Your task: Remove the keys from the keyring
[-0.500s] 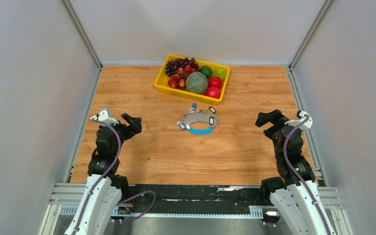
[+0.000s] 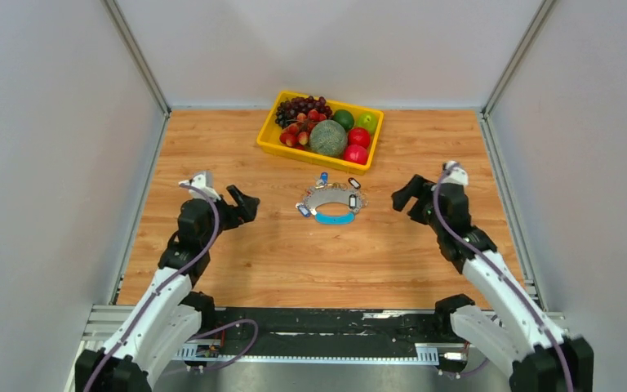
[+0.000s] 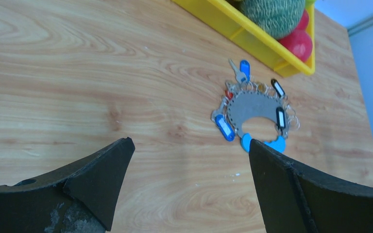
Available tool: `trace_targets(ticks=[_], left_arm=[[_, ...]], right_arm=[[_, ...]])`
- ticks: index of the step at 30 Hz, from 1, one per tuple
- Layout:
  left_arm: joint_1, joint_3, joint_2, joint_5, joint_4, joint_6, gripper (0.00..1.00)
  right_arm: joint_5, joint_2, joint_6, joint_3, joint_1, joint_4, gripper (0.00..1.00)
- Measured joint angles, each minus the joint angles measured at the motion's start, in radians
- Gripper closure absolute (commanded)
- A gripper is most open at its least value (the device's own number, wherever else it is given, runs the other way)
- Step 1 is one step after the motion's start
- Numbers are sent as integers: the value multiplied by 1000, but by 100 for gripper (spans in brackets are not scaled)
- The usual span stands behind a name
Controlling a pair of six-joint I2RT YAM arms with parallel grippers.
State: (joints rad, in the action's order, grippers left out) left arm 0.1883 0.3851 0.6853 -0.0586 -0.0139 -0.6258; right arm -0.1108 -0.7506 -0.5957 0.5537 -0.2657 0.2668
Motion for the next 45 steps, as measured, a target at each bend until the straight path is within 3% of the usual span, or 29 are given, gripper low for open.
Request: trace_targets(ticks=[6,15,19,24,29,35,38,45], left_arm=[[148,47,196,39,72,10,0],[159,193,546,24,176,72,4],[159,227,659,-13,205,93,4],[159,220,666,-35,246,113,2],[159,203,628,-16,268,115,0],[156,185,578,73,267,107,0],[149,174,570,90,266,100,0],[144,169,567,90,266,92,0]], right_arm=[[-17,-360,75,144,-188,-28,24],[-59,-615,150,277,-325,-78,33],[-35,-721,210,339,-383,-92,32],[28,-887,320,456,-457,-109,22],[76,-1014,418,536,-506,-112,30],[120,-1117,499,604,-523,-111,31],[115,-1152,547,619,-536,-111,37],[68,-1199,604,656,-547,-110,74]])
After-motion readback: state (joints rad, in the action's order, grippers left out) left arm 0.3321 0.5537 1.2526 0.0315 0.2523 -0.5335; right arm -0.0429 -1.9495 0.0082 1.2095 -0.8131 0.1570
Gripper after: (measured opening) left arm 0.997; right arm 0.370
